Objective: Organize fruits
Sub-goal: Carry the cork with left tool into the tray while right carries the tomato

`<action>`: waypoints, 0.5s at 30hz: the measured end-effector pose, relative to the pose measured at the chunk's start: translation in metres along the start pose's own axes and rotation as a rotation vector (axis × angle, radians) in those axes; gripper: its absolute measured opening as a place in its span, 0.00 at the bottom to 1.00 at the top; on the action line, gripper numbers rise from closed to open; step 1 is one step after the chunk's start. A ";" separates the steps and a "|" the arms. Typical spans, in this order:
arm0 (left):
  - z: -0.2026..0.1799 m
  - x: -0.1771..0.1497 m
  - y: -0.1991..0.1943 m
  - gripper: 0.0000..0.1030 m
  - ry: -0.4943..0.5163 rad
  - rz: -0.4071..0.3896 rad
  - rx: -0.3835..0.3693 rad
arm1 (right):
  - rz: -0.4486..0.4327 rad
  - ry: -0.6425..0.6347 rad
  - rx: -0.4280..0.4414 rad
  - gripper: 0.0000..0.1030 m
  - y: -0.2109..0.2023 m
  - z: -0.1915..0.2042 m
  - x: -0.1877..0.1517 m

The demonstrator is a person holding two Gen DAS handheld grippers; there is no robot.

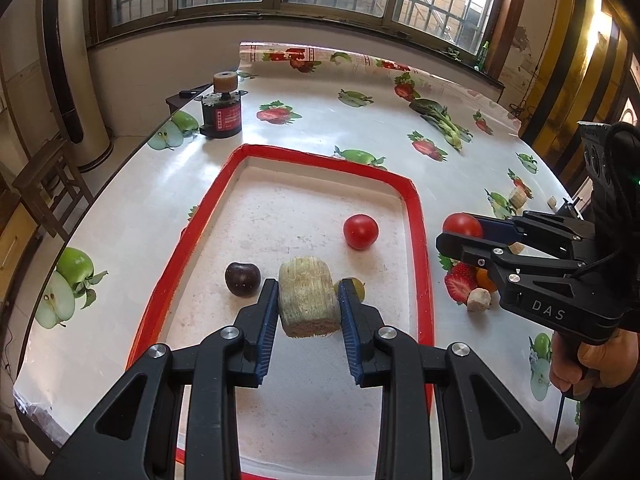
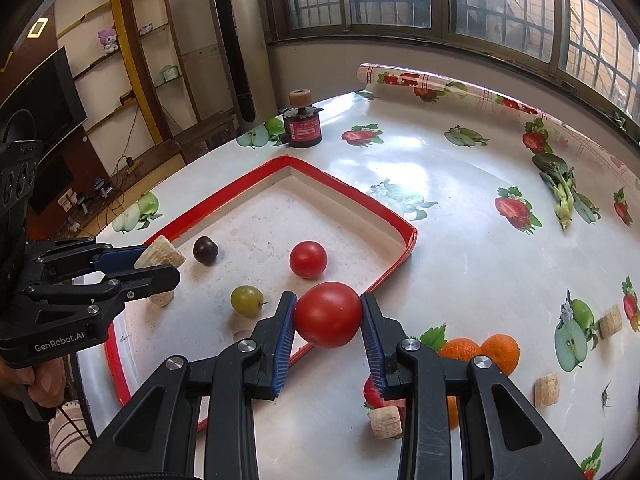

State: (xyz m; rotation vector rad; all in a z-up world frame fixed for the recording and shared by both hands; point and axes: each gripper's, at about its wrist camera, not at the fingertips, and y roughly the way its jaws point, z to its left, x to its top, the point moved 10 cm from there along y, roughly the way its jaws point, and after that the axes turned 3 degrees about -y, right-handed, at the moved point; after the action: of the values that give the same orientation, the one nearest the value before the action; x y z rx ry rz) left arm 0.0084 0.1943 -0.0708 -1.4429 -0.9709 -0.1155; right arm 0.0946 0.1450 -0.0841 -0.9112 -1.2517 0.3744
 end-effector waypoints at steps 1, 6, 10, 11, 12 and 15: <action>0.001 0.002 0.002 0.26 0.001 0.001 0.003 | 0.002 0.000 0.001 0.32 0.003 0.000 0.002; 0.007 0.014 0.013 0.26 0.003 0.010 0.017 | 0.006 -0.001 0.004 0.32 0.016 -0.003 0.014; 0.011 0.026 0.024 0.26 0.008 0.014 0.033 | 0.009 -0.001 0.001 0.32 0.028 -0.008 0.026; 0.012 0.030 0.027 0.26 0.008 0.016 0.038 | 0.009 0.001 0.003 0.32 0.031 -0.009 0.030; 0.013 0.032 0.030 0.26 0.007 0.018 0.041 | 0.010 0.002 0.005 0.32 0.034 -0.009 0.033; 0.017 0.041 0.042 0.26 0.001 0.026 0.055 | 0.014 0.002 0.006 0.32 0.044 -0.010 0.041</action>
State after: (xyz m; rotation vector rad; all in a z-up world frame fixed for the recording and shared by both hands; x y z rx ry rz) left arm 0.0509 0.2363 -0.0811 -1.4043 -0.9474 -0.0705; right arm 0.1264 0.1964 -0.0912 -0.9151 -1.2421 0.3881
